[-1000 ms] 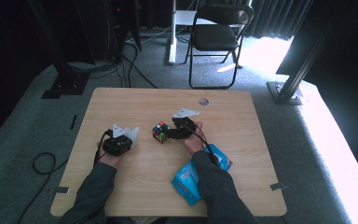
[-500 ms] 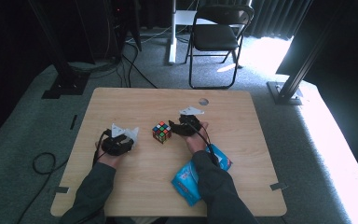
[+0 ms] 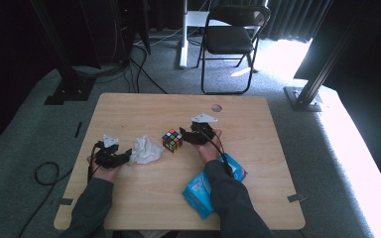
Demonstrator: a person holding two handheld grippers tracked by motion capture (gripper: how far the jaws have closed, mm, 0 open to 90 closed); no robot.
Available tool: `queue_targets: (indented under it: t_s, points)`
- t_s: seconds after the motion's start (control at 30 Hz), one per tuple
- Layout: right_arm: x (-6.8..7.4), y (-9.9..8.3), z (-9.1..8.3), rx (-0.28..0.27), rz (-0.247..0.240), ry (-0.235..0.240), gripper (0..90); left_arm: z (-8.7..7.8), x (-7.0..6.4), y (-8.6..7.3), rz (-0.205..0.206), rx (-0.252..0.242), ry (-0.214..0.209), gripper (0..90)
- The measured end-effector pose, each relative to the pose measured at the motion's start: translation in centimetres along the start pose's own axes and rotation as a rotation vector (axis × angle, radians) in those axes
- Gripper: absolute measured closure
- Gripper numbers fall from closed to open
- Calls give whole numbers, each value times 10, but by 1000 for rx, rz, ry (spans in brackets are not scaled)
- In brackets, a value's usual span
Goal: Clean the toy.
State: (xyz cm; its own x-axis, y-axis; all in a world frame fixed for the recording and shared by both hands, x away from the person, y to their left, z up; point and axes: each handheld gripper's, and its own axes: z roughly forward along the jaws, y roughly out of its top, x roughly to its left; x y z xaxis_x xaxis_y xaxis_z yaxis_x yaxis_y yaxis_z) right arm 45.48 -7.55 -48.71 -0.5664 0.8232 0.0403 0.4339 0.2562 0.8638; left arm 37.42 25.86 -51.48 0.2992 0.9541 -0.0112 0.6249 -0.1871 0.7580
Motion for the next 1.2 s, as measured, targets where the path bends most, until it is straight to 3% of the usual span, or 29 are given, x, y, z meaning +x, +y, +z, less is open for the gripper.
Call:
queue_targets:
  t_s: [0.1,0.17,0.23,0.27,0.33,0.43,0.53,0.63,0.7,0.8,0.93,1.1,1.17,1.2]
  points:
    - [0,0,0,-1,1,-1,371,-2,3,-1,-12,-6,-5,395]
    - [0,0,0,-1,1,0,372,-3,2,-1,-11,-14,-40,392]
    - [0,0,0,0,-2,1,372,-3,-4,0,14,-17,-61,389]
    - [0,0,0,-1,-1,2,372,-2,-8,1,31,-21,-96,387]
    - [0,0,0,-1,-1,3,372,1,-16,1,61,-12,-125,377]
    - [0,0,0,-1,-1,7,372,11,-29,0,119,32,-125,386]
    - [0,0,0,-1,1,8,372,17,-33,-2,156,73,-90,523]
    - [0,0,0,-3,2,9,372,17,-29,-4,149,102,-68,657]
    - [0,0,0,-3,1,10,372,15,-22,-4,123,114,-55,726]
    - [0,0,0,-2,2,10,372,11,-11,-4,87,112,-11,774]
    - [0,0,0,-2,0,9,372,5,3,-4,31,101,28,781]
    - [0,0,0,-3,1,10,372,1,12,-4,-20,89,80,698]
    - [0,0,0,-3,2,9,372,-1,14,-4,-37,79,93,704]
    - [0,0,0,-3,2,10,372,-2,16,-4,-44,72,96,752]
